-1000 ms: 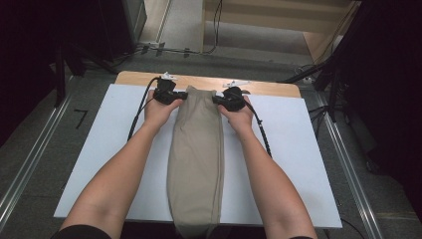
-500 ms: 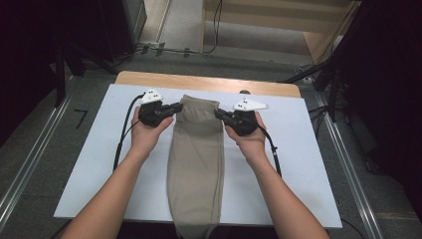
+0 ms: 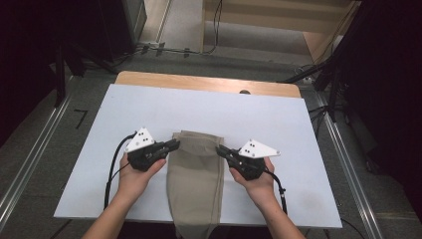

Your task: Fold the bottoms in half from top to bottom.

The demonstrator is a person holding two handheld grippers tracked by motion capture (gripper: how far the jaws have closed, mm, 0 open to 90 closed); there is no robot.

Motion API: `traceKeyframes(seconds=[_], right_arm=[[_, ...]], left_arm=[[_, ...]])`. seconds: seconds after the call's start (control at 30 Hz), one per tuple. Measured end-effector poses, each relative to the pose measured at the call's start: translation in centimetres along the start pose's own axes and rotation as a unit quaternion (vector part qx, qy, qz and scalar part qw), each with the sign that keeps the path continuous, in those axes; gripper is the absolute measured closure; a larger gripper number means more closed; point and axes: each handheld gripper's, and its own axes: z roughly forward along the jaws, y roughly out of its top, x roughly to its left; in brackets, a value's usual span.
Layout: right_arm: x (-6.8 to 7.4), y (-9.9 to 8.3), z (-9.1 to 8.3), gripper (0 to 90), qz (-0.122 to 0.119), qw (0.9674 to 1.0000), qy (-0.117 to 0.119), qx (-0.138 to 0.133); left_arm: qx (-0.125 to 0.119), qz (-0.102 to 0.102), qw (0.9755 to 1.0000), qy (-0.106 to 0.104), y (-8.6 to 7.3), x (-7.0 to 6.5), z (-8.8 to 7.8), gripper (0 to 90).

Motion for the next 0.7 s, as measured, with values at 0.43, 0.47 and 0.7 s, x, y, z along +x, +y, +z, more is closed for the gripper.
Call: traceKeyframes(seconds=[0.43,0.47,0.7], right_arm=[[5.2,-4.3,-4.7,85.5,-0.011,0.9996,0.017,0.020],[5.6,-4.5,-5.0,85.5,-0.013,0.9995,0.019,0.023],[8.3,-5.7,-7.0,85.3,-0.033,0.9984,0.033,0.032]], left_arm=[[0.027,0.039,0.9983,-0.033,-3.6,-6.3,-3.9,86.2],[0.029,0.039,0.9982,-0.036,-3.8,-6.6,-4.1,86.2],[0.042,0.025,0.9972,-0.056,-5.3,-8.6,-6.1,86.2]])
